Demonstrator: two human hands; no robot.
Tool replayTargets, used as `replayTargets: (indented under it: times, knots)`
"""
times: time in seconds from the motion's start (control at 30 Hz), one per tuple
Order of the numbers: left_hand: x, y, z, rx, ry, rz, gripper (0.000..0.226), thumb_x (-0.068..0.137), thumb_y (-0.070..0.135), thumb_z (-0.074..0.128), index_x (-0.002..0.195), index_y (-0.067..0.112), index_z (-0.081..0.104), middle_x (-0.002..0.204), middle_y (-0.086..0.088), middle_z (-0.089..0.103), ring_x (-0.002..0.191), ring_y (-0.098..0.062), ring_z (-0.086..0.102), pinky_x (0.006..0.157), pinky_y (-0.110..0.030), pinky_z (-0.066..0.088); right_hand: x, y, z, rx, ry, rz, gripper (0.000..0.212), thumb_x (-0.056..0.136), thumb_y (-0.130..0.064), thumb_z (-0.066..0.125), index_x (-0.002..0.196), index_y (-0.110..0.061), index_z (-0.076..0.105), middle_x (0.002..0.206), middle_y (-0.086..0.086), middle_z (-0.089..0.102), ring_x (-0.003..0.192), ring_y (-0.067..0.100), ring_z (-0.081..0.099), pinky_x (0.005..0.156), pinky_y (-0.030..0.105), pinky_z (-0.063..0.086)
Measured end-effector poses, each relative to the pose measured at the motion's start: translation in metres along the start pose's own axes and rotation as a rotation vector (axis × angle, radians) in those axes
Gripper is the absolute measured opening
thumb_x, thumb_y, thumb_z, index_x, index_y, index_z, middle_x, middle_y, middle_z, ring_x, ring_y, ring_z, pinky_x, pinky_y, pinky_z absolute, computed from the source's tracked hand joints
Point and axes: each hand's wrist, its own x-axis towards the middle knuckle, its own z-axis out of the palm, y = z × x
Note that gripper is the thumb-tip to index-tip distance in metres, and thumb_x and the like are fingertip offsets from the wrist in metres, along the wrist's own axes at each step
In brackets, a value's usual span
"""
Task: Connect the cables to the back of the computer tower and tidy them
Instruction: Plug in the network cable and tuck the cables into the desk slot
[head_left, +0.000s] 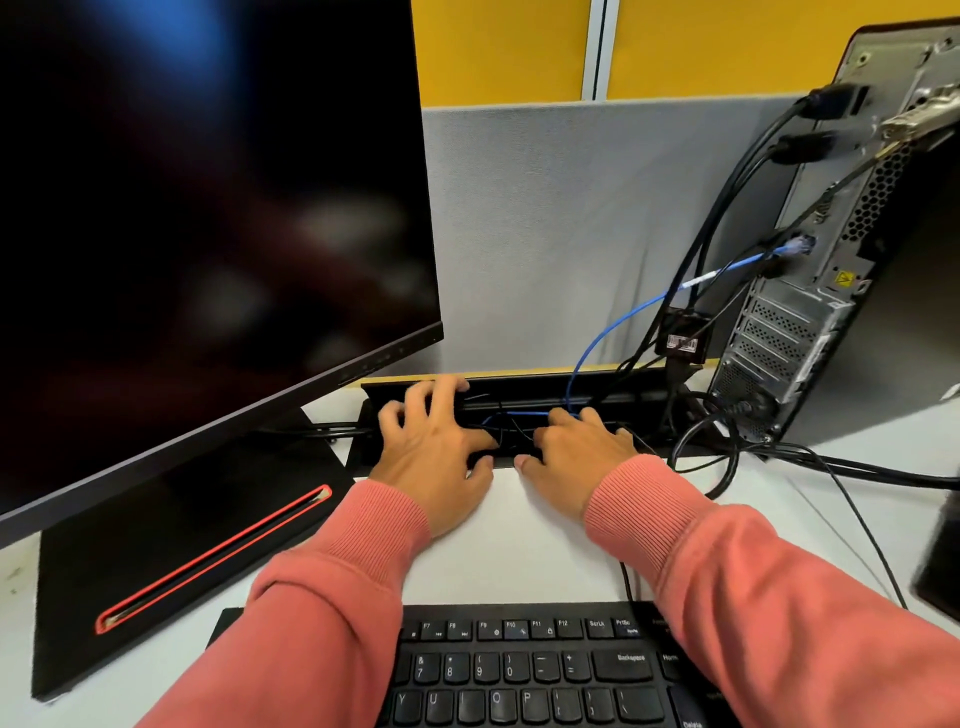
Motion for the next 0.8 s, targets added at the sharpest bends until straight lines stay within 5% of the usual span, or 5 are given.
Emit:
replayTargets:
  times: [0.13, 0.3, 0.47, 0.63, 0.8]
  knots:
    - [-0.002, -0.003, 0.005, -0.07, -0.138, 0.021, 0.03, 0.101, 0.045, 0.044, 0.124, 0.04, 0.064, 0.16, 0.006, 0.009, 0.135, -0.016, 0.028, 0.109, -0.043, 0.015, 0.002, 0.0, -0.002, 0.015, -0.027, 0.006, 0.047, 0.103, -0.05, 0.034, 0.126, -0.019, 0.06, 0.127, -0.002, 0.045, 0.129, 0.027, 0.035, 0.104, 0.057, 0.033]
    - [0.002, -0.005, 0.001, -0.094, -0.286, 0.02, 0.035, 0.108, 0.039, 0.031, 0.134, 0.033, 0.054, 0.125, 0.009, 0.062, 0.113, -0.017, 0.053, 0.106, -0.035, 0.026, 0.004, -0.007, -0.013, -0.037, -0.037, -0.006, 0.036, 0.101, -0.039, 0.04, 0.125, -0.02, 0.059, 0.127, 0.001, 0.048, 0.129, 0.028, 0.037, 0.1, 0.051, 0.035]
    - [0.004, 0.004, -0.005, -0.179, -0.323, -0.076, 0.033, 0.108, 0.043, 0.03, 0.139, 0.031, 0.031, 0.094, 0.0, 0.071, 0.099, -0.024, 0.054, 0.097, -0.035, 0.028, 0.001, -0.018, -0.001, 0.038, 0.11, -0.085, 0.042, 0.099, -0.034, 0.041, 0.139, -0.024, 0.045, 0.136, -0.001, 0.046, 0.129, 0.028, 0.038, 0.102, 0.052, 0.034]
    - [0.011, 0.0, 0.002, -0.028, -0.391, -0.06, 0.046, 0.108, 0.039, 0.018, 0.126, 0.032, 0.06, 0.117, 0.001, 0.068, 0.115, -0.019, 0.057, 0.106, -0.041, 0.028, 0.009, -0.024, -0.004, 0.113, -0.152, -0.056, 0.041, 0.102, -0.043, 0.024, 0.122, -0.03, 0.057, 0.127, -0.006, 0.052, 0.127, 0.027, 0.031, 0.106, 0.062, 0.02]
    - [0.014, -0.004, 0.007, 0.017, -0.349, -0.08, 0.051, 0.107, 0.041, 0.021, 0.115, 0.029, 0.07, 0.107, 0.003, 0.044, 0.103, -0.018, 0.035, 0.097, -0.04, 0.03, 0.012, -0.029, -0.006, 0.121, -0.181, -0.052, 0.035, 0.101, -0.042, 0.027, 0.106, -0.027, 0.058, 0.124, -0.001, 0.059, 0.129, 0.027, 0.036, 0.108, 0.069, 0.011]
